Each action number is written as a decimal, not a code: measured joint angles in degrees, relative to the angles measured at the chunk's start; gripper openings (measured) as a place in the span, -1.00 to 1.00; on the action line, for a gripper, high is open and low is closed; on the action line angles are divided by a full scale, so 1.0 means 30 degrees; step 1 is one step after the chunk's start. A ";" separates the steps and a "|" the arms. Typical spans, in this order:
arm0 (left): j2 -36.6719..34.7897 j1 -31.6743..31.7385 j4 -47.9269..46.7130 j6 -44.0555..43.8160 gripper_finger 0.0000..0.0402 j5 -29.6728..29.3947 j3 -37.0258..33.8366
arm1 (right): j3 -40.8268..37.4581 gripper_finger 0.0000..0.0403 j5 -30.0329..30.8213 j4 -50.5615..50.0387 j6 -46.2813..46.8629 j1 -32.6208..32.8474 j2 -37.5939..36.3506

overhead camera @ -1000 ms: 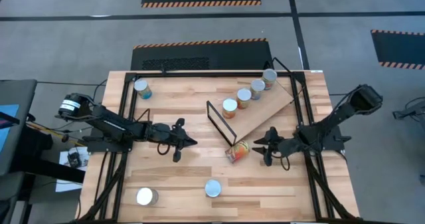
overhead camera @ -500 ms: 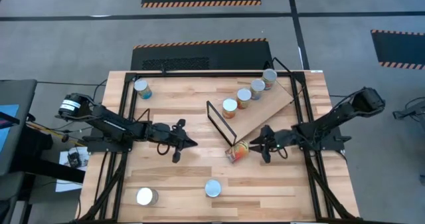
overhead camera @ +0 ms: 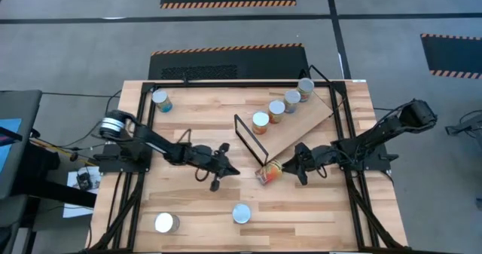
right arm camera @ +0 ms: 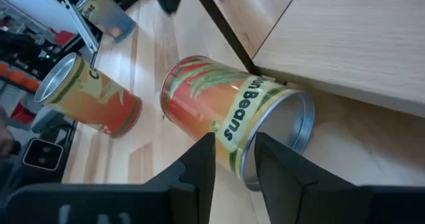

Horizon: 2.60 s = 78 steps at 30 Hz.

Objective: Pick and place cans onto a shelf
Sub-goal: Put the canned green beans on the shelf aligned with the other canned green beans

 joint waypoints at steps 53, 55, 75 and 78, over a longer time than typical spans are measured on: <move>0.5694 0.0117 0.0874 -0.0308 -1.00 0.0522 0.5220 | 0.2874 -0.99 0.1145 -0.1932 -0.1597 0.2916 0.0299; 0.5481 0.0124 0.0768 -0.0334 -1.00 0.0623 0.5074 | 0.3589 -0.99 0.1296 -0.3911 -0.1597 0.3180 -0.0114; -0.1422 0.0189 0.0652 -0.0444 -1.00 0.0155 -0.0449 | 1.5363 -1.00 0.2726 -2.5527 -0.1699 0.4241 -0.0198; -0.3049 0.0237 0.0594 -0.0215 -1.00 -0.0167 -0.1559 | 1.7643 -1.00 0.3137 -2.8564 -0.2569 0.3583 0.0730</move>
